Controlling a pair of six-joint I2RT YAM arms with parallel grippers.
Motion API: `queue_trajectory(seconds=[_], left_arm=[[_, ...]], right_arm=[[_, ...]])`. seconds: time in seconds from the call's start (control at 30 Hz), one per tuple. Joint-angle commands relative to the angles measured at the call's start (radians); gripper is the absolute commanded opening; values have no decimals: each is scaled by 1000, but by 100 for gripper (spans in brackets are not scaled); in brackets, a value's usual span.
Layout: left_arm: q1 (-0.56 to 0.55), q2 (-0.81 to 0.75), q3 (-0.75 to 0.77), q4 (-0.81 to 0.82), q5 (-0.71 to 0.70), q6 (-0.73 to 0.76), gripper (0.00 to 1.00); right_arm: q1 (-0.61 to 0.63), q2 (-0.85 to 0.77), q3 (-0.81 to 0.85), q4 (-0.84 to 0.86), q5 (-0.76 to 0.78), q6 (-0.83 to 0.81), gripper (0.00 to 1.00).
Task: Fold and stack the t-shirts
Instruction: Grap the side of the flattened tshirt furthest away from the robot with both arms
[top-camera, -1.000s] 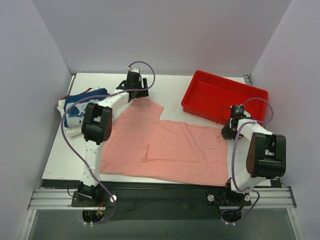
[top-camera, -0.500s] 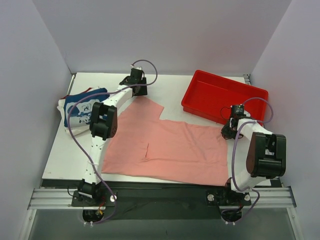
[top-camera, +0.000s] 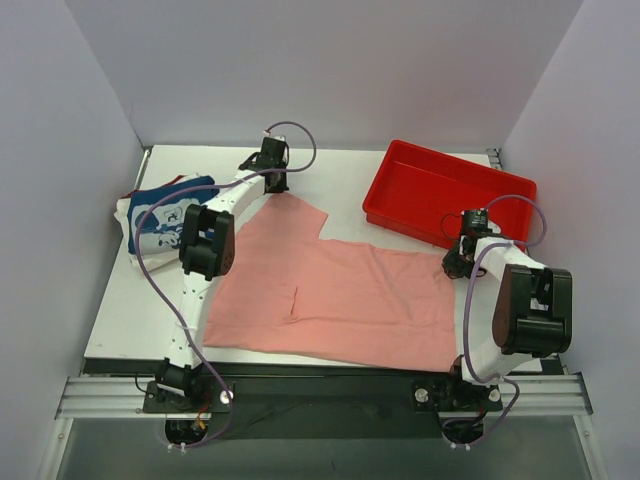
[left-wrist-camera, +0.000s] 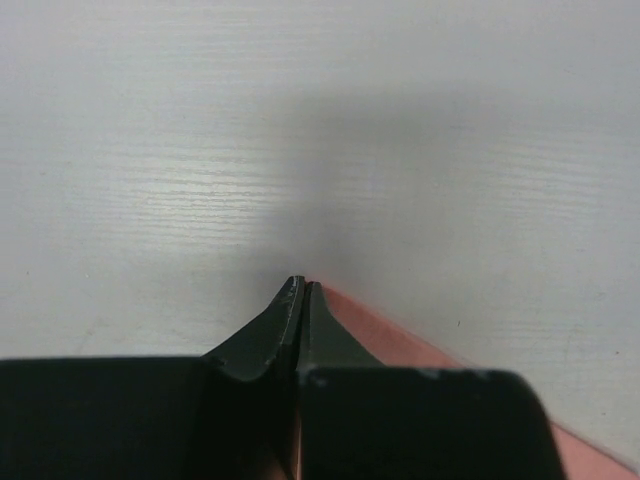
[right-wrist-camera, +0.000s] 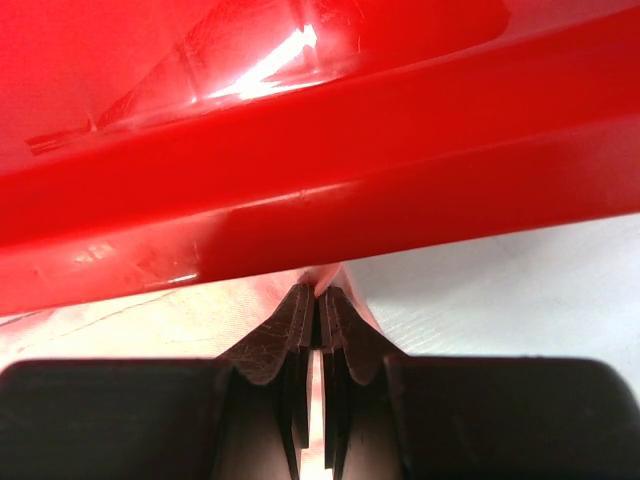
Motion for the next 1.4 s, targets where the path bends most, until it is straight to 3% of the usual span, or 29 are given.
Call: queue_trajectory(seconds=[0.0, 0.2, 0.4, 0.6, 1.0, 1.2, 1.37], left_arm=[[6, 16, 46, -11, 7, 36, 2], [6, -17, 12, 24, 43, 58, 0], [12, -148, -147, 167, 122, 45, 0], [35, -142, -77, 127, 217, 41, 0], [93, -243, -94, 238, 427, 2, 0], [103, -421, -339, 428, 483, -16, 0], [103, -427, -295, 396, 503, 10, 0]], right_arm=[[-5, -16, 3, -28, -4, -11, 0], [0, -26, -3, -28, -3, -10, 0], [4, -115, -35, -34, 26, -10, 0], [4, -157, -26, -49, 34, -14, 0], [30, -213, -18, -58, 48, -20, 0], [29, -247, 9, -68, 59, -33, 0], [29, -217, 55, -75, 45, -37, 0]])
